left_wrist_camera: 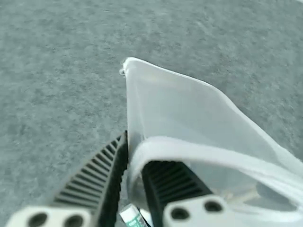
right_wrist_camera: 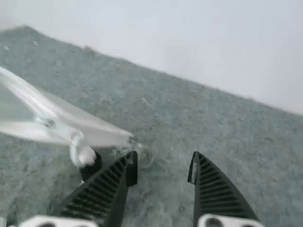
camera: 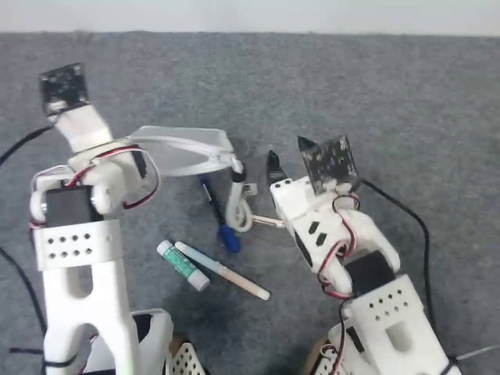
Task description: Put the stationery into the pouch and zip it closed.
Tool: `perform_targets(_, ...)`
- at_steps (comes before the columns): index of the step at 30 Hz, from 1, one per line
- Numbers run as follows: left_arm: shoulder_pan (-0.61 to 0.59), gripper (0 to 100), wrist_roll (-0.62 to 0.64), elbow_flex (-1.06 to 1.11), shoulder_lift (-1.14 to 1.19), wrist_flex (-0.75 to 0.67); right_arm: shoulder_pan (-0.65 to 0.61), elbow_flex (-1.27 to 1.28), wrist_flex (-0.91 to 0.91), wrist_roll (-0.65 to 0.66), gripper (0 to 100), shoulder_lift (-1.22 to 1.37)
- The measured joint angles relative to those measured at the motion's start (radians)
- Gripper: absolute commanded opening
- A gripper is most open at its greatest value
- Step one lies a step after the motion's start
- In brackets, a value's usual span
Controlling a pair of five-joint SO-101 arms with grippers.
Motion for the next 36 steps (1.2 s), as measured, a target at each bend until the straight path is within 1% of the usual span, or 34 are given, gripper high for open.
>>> perform_targets(4,-0.068,1,0.029,0.000,0.000,-0.012,0.015,-0.115,0.135,-0.002,16.9,0.109)
perform_targets(7,-0.120,1,0.054,0.000,0.000,-0.017,0.012,-0.183,0.203,-0.003,16.6,0.213)
perform_targets(12,-0.207,1,0.077,0.000,0.000,-0.018,0.012,-0.229,0.233,0.000,16.6,0.402)
perform_targets(15,-0.245,1,0.078,0.000,0.000,-0.018,0.000,-0.229,0.235,0.044,16.6,0.491)
perform_targets(21,-0.290,1,0.078,0.000,0.000,-0.018,-0.066,-0.229,0.267,0.123,16.7,0.575)
perform_targets(25,-0.308,1,0.078,0.000,0.000,-0.018,-0.133,-0.229,0.292,0.180,16.9,0.624)
perform_targets(32,-0.310,1,0.078,0.000,0.000,-0.018,-0.164,-0.242,0.267,0.259,16.6,0.758)
perform_targets(36,-0.310,1,0.078,0.000,0.000,-0.018,-0.166,-0.242,0.226,0.272,16.6,0.822)
